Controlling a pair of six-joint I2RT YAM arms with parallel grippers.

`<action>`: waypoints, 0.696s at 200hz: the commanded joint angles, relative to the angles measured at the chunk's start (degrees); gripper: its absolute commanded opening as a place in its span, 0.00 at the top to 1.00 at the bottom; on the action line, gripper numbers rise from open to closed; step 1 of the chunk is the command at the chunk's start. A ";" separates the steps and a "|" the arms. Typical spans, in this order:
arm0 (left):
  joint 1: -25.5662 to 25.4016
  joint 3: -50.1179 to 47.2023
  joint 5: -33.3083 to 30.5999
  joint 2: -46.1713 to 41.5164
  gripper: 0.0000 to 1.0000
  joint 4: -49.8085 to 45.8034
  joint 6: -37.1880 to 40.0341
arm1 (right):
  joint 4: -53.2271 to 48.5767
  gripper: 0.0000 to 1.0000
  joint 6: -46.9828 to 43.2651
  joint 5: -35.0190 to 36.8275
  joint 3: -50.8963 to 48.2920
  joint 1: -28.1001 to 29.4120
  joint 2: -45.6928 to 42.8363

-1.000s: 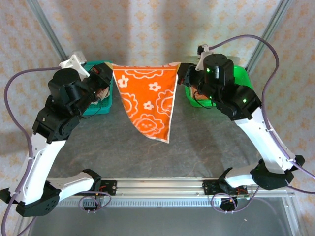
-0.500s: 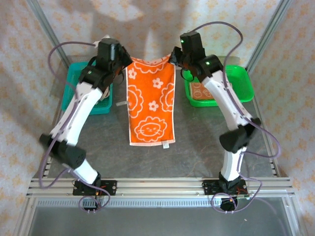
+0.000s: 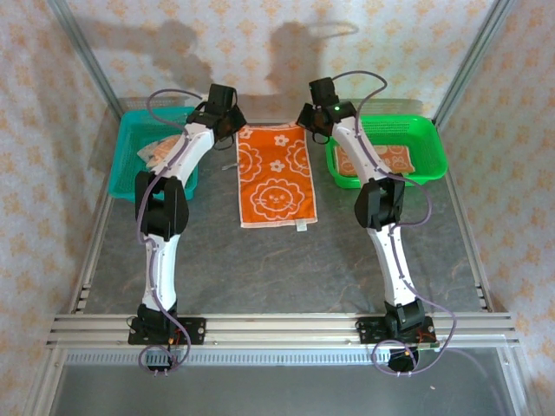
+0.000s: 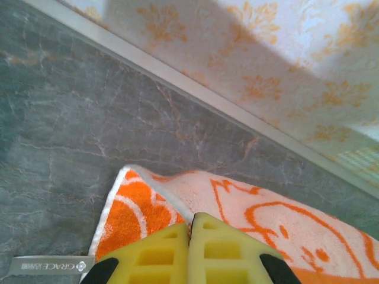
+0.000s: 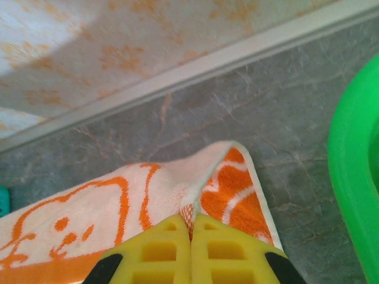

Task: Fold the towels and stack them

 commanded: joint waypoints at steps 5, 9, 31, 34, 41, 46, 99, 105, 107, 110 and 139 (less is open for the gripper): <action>-0.30 -8.34 3.70 -8.08 1.00 5.45 -1.40 | 1.85 1.00 -0.36 -2.53 -6.07 0.71 -5.45; -0.27 -10.03 3.88 -9.03 1.00 6.23 -1.73 | 2.23 1.00 -0.30 -2.71 -7.81 0.70 -6.23; -0.38 -17.01 4.41 -13.64 1.00 7.61 -2.52 | 6.34 1.00 -0.46 -2.80 -18.94 1.18 -12.04; -0.33 -17.79 4.49 -14.29 1.00 7.57 -2.60 | 7.03 1.00 -0.46 -2.69 -20.46 1.29 -12.86; -0.44 -19.88 4.39 -15.77 1.00 7.81 -2.70 | 8.71 1.00 -0.51 -2.63 -24.26 1.47 -14.95; -0.47 -21.20 4.39 -16.70 1.00 8.25 -2.85 | 9.86 1.00 -0.38 -2.71 -26.83 1.50 -16.38; -3.13 -36.20 5.30 -26.48 1.00 9.92 -4.41 | 16.36 1.00 0.16 -2.10 -46.56 3.07 -27.87; -3.52 -37.73 4.89 -27.57 1.00 9.82 -4.58 | 16.81 1.00 0.29 -1.73 -48.58 3.40 -29.07; -3.75 -38.37 4.86 -27.87 1.00 9.79 -4.64 | 16.98 1.00 0.30 -1.67 -49.32 3.45 -29.39; -3.94 -39.19 4.66 -28.38 1.00 9.87 -4.83 | 17.24 1.00 0.40 -1.49 -50.29 3.50 -30.02; -5.68 -47.57 3.36 -33.51 1.00 11.23 -6.27 | 20.01 1.00 1.44 -0.66 -59.37 4.65 -35.38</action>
